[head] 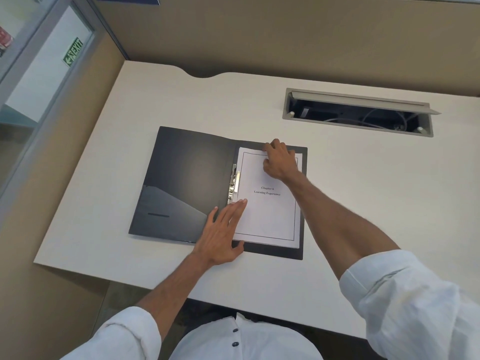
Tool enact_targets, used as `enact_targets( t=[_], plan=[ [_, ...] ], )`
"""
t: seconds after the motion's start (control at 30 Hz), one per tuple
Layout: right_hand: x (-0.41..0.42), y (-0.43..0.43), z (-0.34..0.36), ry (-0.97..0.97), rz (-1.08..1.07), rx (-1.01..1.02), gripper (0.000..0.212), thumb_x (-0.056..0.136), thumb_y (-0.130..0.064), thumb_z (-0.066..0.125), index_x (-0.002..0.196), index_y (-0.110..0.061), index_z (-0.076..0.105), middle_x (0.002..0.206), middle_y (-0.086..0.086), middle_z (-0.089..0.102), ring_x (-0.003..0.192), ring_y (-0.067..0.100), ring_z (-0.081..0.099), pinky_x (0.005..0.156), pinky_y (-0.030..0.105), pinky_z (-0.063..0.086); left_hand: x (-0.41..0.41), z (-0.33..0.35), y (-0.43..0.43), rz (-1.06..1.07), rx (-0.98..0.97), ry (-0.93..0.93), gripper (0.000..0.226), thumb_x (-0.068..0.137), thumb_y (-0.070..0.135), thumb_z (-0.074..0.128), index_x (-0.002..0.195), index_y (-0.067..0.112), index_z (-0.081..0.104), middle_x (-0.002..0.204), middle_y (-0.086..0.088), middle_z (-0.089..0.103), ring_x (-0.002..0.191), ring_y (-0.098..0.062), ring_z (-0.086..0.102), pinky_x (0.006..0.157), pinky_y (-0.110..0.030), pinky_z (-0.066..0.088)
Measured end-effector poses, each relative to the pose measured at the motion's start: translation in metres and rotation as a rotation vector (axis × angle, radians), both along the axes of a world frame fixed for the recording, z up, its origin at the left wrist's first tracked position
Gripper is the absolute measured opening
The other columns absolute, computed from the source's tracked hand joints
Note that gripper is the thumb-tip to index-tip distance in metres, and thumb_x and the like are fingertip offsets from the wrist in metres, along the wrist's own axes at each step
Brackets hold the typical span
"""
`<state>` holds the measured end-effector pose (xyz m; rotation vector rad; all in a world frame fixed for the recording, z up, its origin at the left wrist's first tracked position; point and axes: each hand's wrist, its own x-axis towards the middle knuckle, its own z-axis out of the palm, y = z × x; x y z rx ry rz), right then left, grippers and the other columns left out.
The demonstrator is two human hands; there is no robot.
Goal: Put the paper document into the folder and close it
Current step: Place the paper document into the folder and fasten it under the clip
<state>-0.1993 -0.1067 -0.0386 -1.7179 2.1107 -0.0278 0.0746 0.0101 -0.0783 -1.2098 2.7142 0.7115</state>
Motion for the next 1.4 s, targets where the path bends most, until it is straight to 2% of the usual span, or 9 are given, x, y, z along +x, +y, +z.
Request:
enact_targets(
  t=[0.13, 0.23, 0.33, 0.47, 0.57, 0.8, 1.0, 1.13, 1.4],
  plan=[
    [-0.002, 0.010, 0.004, -0.058, -0.043, -0.067, 0.048, 0.104, -0.010, 0.051, 0.152, -0.010, 0.054, 0.154, 0.010, 0.050, 0.145, 0.032, 0.050, 0.122, 0.050, 0.039, 0.002, 0.003, 0.002, -0.017, -0.021, 0.060, 0.109, 0.092, 0.054, 0.065, 0.178, 0.026, 0.003, 0.185, 0.011, 0.008, 0.172, -0.018, 0.017, 0.139, -0.062, 0.020],
    [-0.006, 0.029, 0.007, -0.158, -0.244, -0.198, 0.048, 0.103, -0.008, 0.054, 0.151, -0.011, 0.057, 0.150, 0.010, 0.055, 0.142, 0.033, 0.053, 0.115, 0.047, 0.046, 0.001, 0.008, 0.004, 0.118, -0.038, 0.138, 0.098, 0.097, 0.047, 0.065, 0.177, 0.021, 0.015, 0.182, 0.006, 0.022, 0.166, -0.020, 0.032, 0.138, -0.053, 0.028],
    [-0.005, 0.063, 0.004, -0.286, -0.556, -0.295, 0.043, 0.102, -0.003, 0.052, 0.144, -0.006, 0.061, 0.144, 0.012, 0.057, 0.137, 0.034, 0.055, 0.109, 0.045, 0.049, -0.005, 0.013, 0.005, 0.420, -0.022, 0.221, 0.072, 0.103, 0.031, 0.067, 0.167, 0.017, 0.038, 0.162, -0.002, 0.051, 0.143, -0.022, 0.054, 0.124, -0.045, 0.049],
    [0.003, 0.112, -0.003, -0.362, -0.798, -0.268, 0.035, 0.099, 0.001, 0.051, 0.132, -0.002, 0.064, 0.135, 0.015, 0.058, 0.125, 0.038, 0.061, 0.102, 0.043, 0.051, -0.012, 0.021, 0.005, 0.652, -0.011, 0.235, 0.033, 0.107, 0.014, 0.058, 0.140, 0.011, 0.065, 0.129, -0.005, 0.068, 0.118, -0.027, 0.063, 0.100, -0.049, 0.060],
    [0.008, 0.136, -0.007, -0.349, -0.830, -0.201, 0.026, 0.097, 0.001, 0.051, 0.121, 0.002, 0.063, 0.131, 0.017, 0.057, 0.117, 0.043, 0.063, 0.098, 0.046, 0.053, -0.016, 0.024, 0.010, 0.688, 0.030, 0.228, 0.029, 0.108, 0.012, 0.055, 0.133, 0.009, 0.070, 0.123, -0.008, 0.071, 0.111, -0.030, 0.068, 0.095, -0.048, 0.062],
    [0.018, 0.155, -0.013, -0.371, -0.845, -0.150, 0.026, 0.099, 0.000, 0.050, 0.121, 0.004, 0.063, 0.132, 0.018, 0.057, 0.116, 0.043, 0.063, 0.097, 0.046, 0.052, -0.021, 0.021, 0.021, 0.714, 0.057, 0.245, 0.022, 0.107, 0.011, 0.057, 0.123, 0.009, 0.072, 0.117, -0.007, 0.071, 0.099, -0.030, 0.070, 0.087, -0.048, 0.063],
    [0.015, 0.156, -0.011, -0.402, -0.854, -0.145, 0.028, 0.098, 0.001, 0.050, 0.122, 0.004, 0.064, 0.133, 0.018, 0.057, 0.117, 0.043, 0.064, 0.098, 0.044, 0.052, -0.023, 0.021, 0.025, 0.722, 0.077, 0.245, 0.019, 0.106, 0.012, 0.056, 0.116, 0.009, 0.072, 0.114, -0.007, 0.070, 0.096, -0.030, 0.070, 0.088, -0.051, 0.063],
    [0.015, 0.156, -0.011, -0.406, -0.850, -0.141, 0.030, 0.098, 0.001, 0.051, 0.125, 0.003, 0.064, 0.135, 0.018, 0.057, 0.117, 0.042, 0.064, 0.097, 0.041, 0.050, -0.021, 0.017, 0.028, 0.707, 0.071, 0.248, 0.021, 0.106, 0.011, 0.057, 0.119, 0.008, 0.074, 0.111, -0.008, 0.068, 0.092, -0.031, 0.071, 0.086, -0.051, 0.065],
    [0.015, 0.155, -0.007, -0.405, -0.844, -0.132, 0.031, 0.098, 0.000, 0.051, 0.125, 0.002, 0.066, 0.134, 0.018, 0.059, 0.115, 0.042, 0.066, 0.099, 0.043, 0.054, -0.020, 0.015, 0.031, 0.693, 0.060, 0.273, 0.022, 0.106, 0.008, 0.058, 0.118, 0.007, 0.076, 0.105, -0.009, 0.065, 0.088, -0.031, 0.070, 0.083, -0.052, 0.066]
  ],
)
